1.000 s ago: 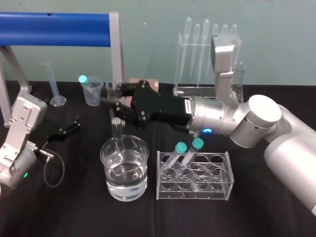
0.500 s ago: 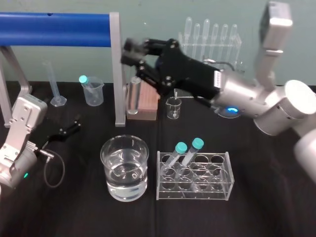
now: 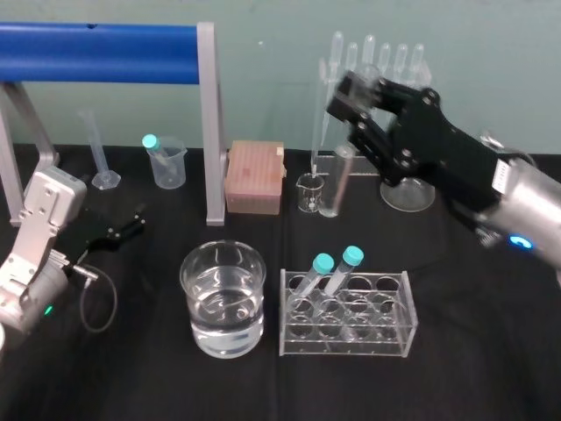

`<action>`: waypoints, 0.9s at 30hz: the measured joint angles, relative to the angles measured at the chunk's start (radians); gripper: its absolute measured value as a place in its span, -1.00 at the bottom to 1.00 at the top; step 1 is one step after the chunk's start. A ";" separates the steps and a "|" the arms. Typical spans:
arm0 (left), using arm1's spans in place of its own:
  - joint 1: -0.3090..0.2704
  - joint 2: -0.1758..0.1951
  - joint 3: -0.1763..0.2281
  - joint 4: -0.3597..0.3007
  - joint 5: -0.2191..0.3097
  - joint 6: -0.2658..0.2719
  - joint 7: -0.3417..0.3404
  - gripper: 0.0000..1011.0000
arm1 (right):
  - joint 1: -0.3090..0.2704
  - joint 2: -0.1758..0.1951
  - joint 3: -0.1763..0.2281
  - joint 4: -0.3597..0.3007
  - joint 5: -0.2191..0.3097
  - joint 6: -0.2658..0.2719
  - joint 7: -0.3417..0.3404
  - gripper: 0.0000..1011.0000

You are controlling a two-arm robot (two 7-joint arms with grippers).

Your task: Hold the test tube with one hand and immerse one end into the beaker, then return it to the test tube rack.

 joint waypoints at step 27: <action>0.000 0.000 0.000 0.000 0.000 0.000 0.000 0.98 | -0.201 0.086 0.141 -0.026 -0.036 0.084 -0.094 -0.55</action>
